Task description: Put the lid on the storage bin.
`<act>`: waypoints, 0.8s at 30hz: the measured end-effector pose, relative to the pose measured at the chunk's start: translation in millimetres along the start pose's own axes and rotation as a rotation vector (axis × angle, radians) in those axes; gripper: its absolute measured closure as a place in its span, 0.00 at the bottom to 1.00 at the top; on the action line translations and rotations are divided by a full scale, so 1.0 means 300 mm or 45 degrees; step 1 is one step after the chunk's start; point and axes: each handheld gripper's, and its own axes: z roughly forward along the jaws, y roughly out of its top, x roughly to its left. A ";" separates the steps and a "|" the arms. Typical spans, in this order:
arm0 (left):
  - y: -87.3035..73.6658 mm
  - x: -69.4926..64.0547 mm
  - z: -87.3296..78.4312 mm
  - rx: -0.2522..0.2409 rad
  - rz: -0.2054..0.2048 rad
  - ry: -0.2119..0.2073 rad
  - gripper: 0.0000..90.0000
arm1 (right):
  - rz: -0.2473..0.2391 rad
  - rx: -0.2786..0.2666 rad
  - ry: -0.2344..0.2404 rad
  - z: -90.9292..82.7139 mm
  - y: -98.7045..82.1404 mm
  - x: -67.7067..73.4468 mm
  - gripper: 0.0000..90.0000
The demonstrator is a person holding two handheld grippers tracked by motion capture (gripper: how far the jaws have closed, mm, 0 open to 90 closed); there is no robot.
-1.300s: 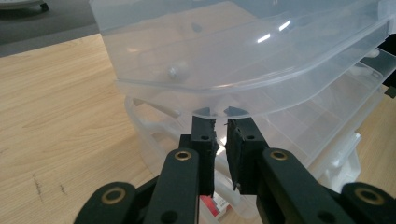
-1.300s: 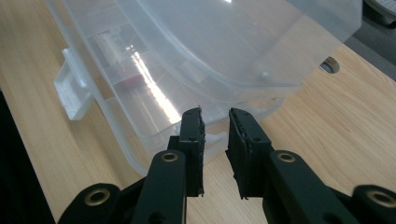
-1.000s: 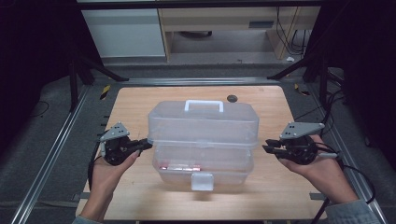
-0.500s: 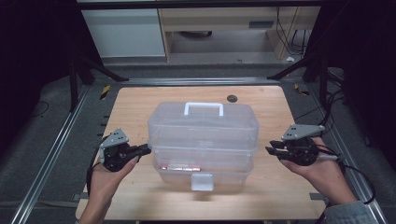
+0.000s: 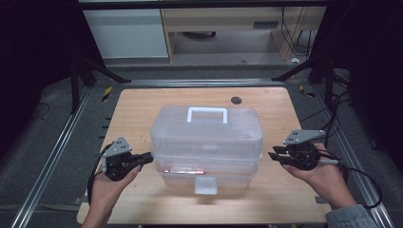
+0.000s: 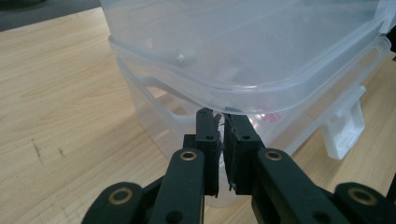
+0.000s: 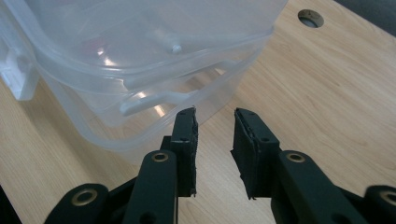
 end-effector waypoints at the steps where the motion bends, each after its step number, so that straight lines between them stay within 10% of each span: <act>1: -0.005 -0.001 0.000 0.007 0.000 0.000 0.94 | 0.000 0.003 -0.001 0.005 -0.004 0.000 0.77; 17: -0.055 0.056 -0.047 -0.006 -0.075 0.081 0.85 | 0.041 0.024 0.006 0.045 -0.037 -0.006 0.70; 24: -0.055 0.101 -0.053 0.004 -0.085 0.212 0.57 | 0.083 0.044 -0.031 0.070 -0.053 -0.022 0.56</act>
